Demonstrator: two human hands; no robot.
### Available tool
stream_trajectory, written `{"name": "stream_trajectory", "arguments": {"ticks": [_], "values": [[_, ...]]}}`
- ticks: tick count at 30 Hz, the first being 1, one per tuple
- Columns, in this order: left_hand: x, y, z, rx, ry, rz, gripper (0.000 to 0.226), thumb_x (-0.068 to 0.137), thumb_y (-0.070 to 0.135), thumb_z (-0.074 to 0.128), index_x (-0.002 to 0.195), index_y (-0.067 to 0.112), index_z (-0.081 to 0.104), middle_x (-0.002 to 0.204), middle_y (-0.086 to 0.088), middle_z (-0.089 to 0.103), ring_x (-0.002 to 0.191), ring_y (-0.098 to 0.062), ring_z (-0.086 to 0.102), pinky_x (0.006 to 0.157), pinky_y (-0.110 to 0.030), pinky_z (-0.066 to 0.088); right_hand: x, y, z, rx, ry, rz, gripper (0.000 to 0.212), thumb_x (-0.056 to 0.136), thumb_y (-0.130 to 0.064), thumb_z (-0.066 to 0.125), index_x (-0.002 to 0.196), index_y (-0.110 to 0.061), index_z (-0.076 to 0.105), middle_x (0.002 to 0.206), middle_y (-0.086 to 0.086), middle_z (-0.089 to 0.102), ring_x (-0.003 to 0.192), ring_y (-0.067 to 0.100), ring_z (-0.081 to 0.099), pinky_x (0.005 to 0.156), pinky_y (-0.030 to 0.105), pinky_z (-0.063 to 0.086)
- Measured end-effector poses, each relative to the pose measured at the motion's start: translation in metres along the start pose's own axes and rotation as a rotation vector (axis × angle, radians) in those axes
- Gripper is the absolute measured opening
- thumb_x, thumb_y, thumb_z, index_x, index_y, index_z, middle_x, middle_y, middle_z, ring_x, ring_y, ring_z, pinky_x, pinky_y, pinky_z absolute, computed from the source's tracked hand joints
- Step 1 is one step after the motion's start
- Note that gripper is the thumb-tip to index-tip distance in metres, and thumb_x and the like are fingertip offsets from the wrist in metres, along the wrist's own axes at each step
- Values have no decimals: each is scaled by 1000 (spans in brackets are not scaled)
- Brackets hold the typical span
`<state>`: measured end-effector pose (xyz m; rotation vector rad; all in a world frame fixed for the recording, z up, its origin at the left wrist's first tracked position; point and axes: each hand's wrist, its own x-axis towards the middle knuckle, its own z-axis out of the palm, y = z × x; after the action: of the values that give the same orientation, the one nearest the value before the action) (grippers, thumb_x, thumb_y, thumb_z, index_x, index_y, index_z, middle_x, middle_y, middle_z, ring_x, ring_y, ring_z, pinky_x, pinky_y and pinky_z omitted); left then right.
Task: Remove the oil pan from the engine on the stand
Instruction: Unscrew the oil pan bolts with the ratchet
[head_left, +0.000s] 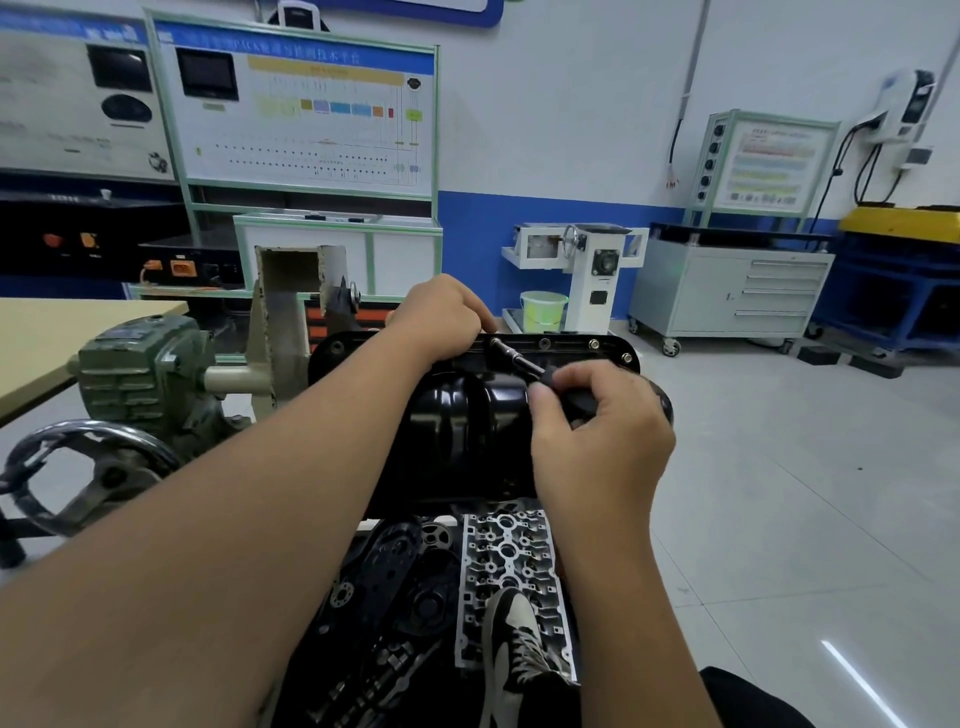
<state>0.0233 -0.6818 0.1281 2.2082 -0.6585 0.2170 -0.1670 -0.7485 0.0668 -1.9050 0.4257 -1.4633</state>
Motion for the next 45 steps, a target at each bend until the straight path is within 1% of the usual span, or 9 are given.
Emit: {"name": "stream_trajectory", "arguments": {"ticks": [3, 6, 11, 14, 19, 24, 29, 38, 45], "values": [[0, 1, -1, 11, -58, 31, 56, 81, -1, 53, 60, 47, 74, 96, 14, 75, 103, -17, 67, 96, -44, 57, 5, 0, -1, 19, -4, 74, 28, 96, -28, 72, 121, -17, 70, 85, -17, 60, 73, 0, 50, 76, -7, 30], [0, 2, -2, 64, -93, 85, 52, 81, 1, 60, 62, 46, 74, 89, 17, 75, 100, -17, 68, 96, -45, 57, 7, 2, -2, 6, -11, 95, 11, 96, -23, 71, 104, -16, 70, 77, -22, 54, 72, -6, 52, 72, -4, 33], [-2, 6, 3, 274, -80, 192, 36, 89, 11, 68, 75, 45, 72, 90, 21, 67, 100, -13, 64, 93, -43, 56, 4, 3, -4, 52, 44, 72, 12, 90, -13, 73, 89, -23, 67, 83, -5, 69, 81, 14, 65, 72, 6, 40], [-1, 8, 5, 355, -64, 233, 35, 92, 11, 68, 88, 44, 76, 87, 20, 62, 98, -15, 62, 85, -38, 56, 3, 4, -8, 72, 110, 55, 15, 90, -12, 74, 86, -24, 65, 78, -9, 68, 77, 12, 66, 70, 16, 47], [2, 10, 2, 436, -121, 317, 40, 94, 6, 62, 102, 41, 80, 79, 28, 51, 77, -7, 52, 71, -32, 52, 2, 12, -15, 159, 134, 113, 12, 90, -12, 74, 86, -21, 68, 77, -13, 67, 77, 5, 65, 65, 8, 45], [9, 8, -10, 577, -313, 464, 36, 99, 10, 61, 116, 37, 77, 112, 7, 71, 100, -21, 62, 88, -46, 56, 2, 13, -18, 243, 166, 155, 21, 89, -10, 76, 80, -27, 66, 69, -12, 67, 71, 1, 65, 61, 7, 45], [10, 4, -9, 590, -302, 544, 27, 99, 13, 62, 111, 31, 78, 105, 6, 71, 97, -23, 61, 84, -48, 55, 3, 13, -15, 294, 182, 191, 25, 89, -10, 76, 78, -29, 64, 74, -27, 67, 68, -3, 65, 59, 6, 46], [9, -3, -9, 513, -191, 512, 17, 94, 30, 72, 109, 36, 75, 89, 18, 56, 98, -16, 61, 84, -40, 54, 1, 18, -15, 351, 214, 224, 19, 89, -10, 77, 82, -24, 66, 72, -27, 67, 66, -3, 65, 57, 7, 47], [13, -3, -6, 507, -296, 546, 18, 101, 19, 64, 112, 25, 77, 102, 9, 64, 106, -21, 60, 96, -46, 51, 2, 28, -13, 413, 235, 308, 13, 89, -17, 77, 83, -23, 67, 68, 2, 68, 58, 21, 61, 57, 36, 54]]}}
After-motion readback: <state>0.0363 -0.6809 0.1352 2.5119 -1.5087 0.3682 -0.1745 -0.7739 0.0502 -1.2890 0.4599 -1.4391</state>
